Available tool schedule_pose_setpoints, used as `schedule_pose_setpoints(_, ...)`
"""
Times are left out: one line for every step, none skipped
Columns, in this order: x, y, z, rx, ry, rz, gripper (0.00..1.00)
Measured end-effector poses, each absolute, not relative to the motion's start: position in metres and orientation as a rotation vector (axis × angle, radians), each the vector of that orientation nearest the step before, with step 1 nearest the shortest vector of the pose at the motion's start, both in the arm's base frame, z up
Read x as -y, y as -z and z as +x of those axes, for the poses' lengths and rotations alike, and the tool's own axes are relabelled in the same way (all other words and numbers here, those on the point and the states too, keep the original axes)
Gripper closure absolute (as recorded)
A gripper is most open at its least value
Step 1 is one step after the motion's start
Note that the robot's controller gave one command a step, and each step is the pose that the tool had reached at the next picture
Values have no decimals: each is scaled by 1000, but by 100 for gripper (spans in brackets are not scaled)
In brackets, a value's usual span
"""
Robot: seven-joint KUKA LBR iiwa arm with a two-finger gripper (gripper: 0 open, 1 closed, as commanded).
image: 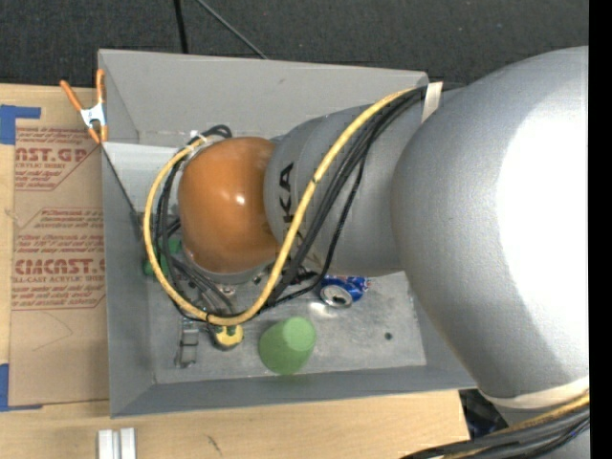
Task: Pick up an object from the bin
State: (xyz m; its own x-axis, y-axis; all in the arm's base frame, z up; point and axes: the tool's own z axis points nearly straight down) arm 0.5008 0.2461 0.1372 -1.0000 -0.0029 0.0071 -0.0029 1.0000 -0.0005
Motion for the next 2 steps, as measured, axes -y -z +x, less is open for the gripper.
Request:
schedule_pose_setpoints(-129, -140, 487, 3139, -7, 40, 0)
schedule_pose_setpoints(-158, -69, 490, 3141, 3, -38, 0)
